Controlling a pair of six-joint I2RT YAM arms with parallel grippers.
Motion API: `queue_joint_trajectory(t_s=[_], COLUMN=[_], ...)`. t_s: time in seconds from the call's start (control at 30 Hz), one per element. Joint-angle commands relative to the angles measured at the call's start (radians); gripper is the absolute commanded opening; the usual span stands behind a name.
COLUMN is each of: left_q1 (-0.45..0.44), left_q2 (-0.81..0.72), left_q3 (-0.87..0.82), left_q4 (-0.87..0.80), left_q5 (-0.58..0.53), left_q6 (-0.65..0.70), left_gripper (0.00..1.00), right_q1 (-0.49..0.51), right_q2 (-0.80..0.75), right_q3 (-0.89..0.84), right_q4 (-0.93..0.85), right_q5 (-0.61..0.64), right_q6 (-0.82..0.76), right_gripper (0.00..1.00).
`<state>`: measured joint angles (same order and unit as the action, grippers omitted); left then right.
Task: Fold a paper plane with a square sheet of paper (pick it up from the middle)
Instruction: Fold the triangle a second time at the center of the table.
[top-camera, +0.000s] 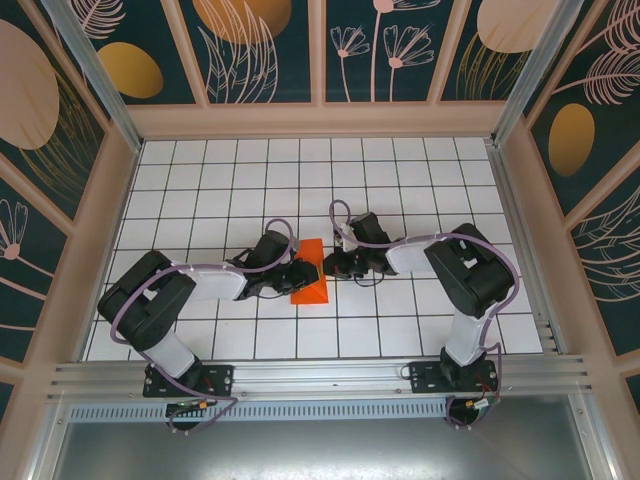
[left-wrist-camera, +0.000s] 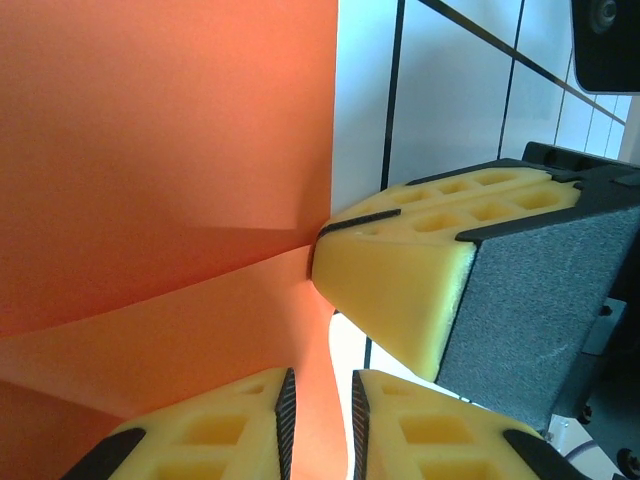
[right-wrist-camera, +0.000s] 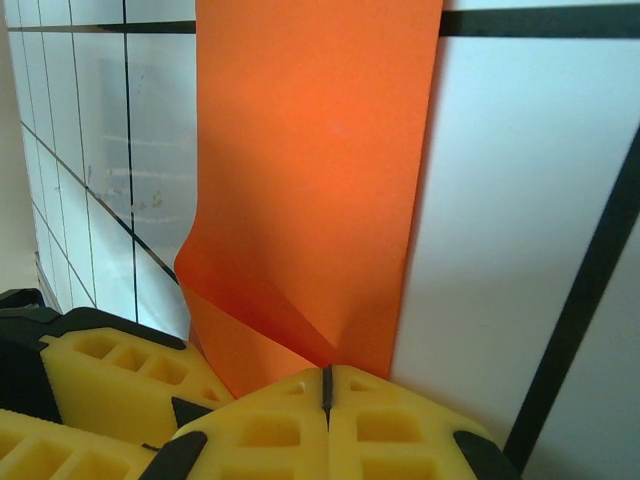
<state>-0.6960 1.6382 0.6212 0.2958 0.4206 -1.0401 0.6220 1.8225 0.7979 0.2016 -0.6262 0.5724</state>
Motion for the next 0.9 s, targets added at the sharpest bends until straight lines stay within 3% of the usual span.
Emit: queue_joint_trajectory(t_s=[0.0, 0.87], left_q1=[-0.004, -0.005], left_q2=[0.017, 0.023], left_q3=[0.012, 0.020], left_q4=[0.028, 0.031], left_q5=[0.020, 0.038], left_q6=[0.009, 0.010], left_gripper=[0.26, 0.27], right_q1=[0.007, 0.005], right_q2=[0.016, 0.032], right_q3=[0.026, 0.046], right_q4=[-0.018, -0.032], right_q5=[0.012, 0.025], right_q6=[-0.031, -0.042], right_gripper=[0.04, 0.04])
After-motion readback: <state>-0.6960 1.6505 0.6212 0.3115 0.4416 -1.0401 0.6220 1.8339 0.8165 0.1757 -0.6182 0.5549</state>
